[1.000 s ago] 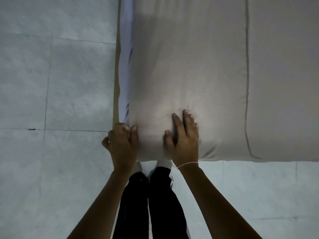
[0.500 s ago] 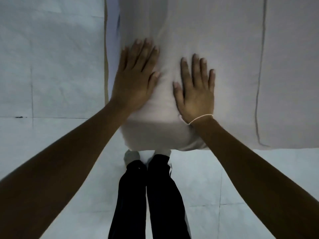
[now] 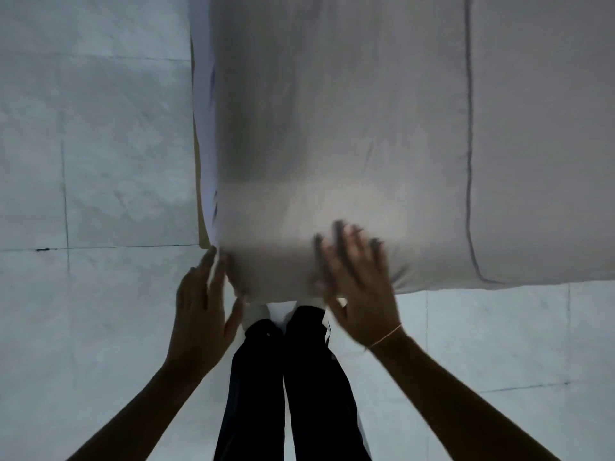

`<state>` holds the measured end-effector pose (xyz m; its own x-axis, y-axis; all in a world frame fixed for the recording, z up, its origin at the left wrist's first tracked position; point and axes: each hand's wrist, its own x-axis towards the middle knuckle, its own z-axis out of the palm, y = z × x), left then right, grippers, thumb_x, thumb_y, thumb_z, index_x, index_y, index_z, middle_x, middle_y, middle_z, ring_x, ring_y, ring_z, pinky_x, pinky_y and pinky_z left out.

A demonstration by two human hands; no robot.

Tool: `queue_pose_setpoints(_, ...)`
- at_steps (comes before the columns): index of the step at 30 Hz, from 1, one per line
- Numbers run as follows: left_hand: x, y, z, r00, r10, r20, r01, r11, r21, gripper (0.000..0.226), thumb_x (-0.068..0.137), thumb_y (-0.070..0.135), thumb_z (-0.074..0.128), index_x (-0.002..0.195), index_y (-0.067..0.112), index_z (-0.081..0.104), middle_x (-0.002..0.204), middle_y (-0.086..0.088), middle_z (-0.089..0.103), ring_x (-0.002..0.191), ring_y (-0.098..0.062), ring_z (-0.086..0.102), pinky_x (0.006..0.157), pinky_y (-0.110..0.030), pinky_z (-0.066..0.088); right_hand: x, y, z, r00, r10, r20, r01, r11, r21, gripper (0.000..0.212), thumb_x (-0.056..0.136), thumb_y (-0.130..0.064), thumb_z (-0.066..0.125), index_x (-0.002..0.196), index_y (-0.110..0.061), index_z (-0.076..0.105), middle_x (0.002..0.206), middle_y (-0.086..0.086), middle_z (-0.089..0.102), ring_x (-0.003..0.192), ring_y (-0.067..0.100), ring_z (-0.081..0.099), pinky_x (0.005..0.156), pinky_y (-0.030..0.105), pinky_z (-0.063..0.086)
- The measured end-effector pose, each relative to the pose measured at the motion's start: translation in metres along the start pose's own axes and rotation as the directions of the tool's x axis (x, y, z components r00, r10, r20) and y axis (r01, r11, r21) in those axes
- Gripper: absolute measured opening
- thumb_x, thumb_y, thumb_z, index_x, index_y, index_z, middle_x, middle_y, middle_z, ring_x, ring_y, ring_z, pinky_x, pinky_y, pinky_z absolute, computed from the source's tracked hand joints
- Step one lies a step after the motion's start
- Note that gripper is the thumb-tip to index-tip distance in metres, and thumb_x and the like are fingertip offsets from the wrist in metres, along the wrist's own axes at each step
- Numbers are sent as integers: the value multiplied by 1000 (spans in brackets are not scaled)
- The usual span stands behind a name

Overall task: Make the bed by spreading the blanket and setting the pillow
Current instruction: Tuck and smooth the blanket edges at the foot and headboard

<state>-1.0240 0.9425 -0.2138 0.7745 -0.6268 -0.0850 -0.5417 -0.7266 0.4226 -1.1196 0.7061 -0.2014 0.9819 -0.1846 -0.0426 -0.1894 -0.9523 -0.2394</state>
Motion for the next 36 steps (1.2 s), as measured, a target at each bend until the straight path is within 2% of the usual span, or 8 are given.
queue_pose_setpoints(4,9,10,6,960,-281,5,280,957,-70,56,85,52,56,114,4,51,108,-14,61,101,-30,55,91,-42,36,19,53,0,921,385,-64,-389,916,-95,63,98,-49,32,150,-14,26,156,17,21,146,32,15,117,55,13)
queue_pose_setpoints(10,6,13,10,963,-266,42,268,961,-66,33,84,36,67,80,8,50,71,-4,56,72,-29,56,81,-42,35,2,23,27,951,307,-23,-307,944,-122,62,100,-44,24,150,-9,18,156,19,18,146,36,13,118,53,8)
queue_pose_setpoints(15,12,16,-2,929,-357,-97,336,924,-184,40,80,27,66,108,5,49,103,-14,58,99,-31,55,93,-40,32,-20,-1,29,997,66,30,-65,997,-33,68,97,-47,37,150,-8,17,156,18,20,146,35,15,116,56,18)
queue_pose_setpoints(20,93,31,-14,949,-82,-303,72,996,-43,48,95,23,51,138,6,37,146,-22,38,137,-33,32,115,-54,15,29,2,2,983,62,-174,-42,992,118,57,99,-42,38,147,-12,29,153,18,28,145,32,19,118,54,12)
queue_pose_setpoints(23,152,42,-9,975,51,-216,-20,989,144,56,99,33,45,145,6,27,151,-23,30,140,-38,27,114,-56,13,74,24,-7,927,259,-272,-228,964,139,59,98,-39,41,148,-11,26,154,21,25,145,35,17,117,54,8)
queue_pose_setpoints(26,172,39,4,991,125,-55,-110,969,220,57,102,37,32,149,9,19,155,-18,22,144,-34,18,117,-52,11,96,38,-5,881,425,-206,-394,902,174,60,100,-42,30,151,-12,20,158,17,15,147,32,9,119,54,4)
queue_pose_setpoints(31,146,39,10,998,35,61,-45,983,179,59,101,41,24,152,14,10,160,-10,8,147,-26,4,119,-47,6,67,19,7,912,410,-17,-409,912,29,57,101,-41,22,153,-18,16,160,7,13,148,25,10,119,47,5)
queue_pose_setpoints(36,105,44,-25,961,-11,276,-15,996,90,61,99,44,27,150,10,21,156,-12,21,145,-30,18,116,-50,21,43,9,-23,877,393,274,-433,896,100,67,94,-46,10,152,-13,17,159,10,15,147,28,13,119,46,10)
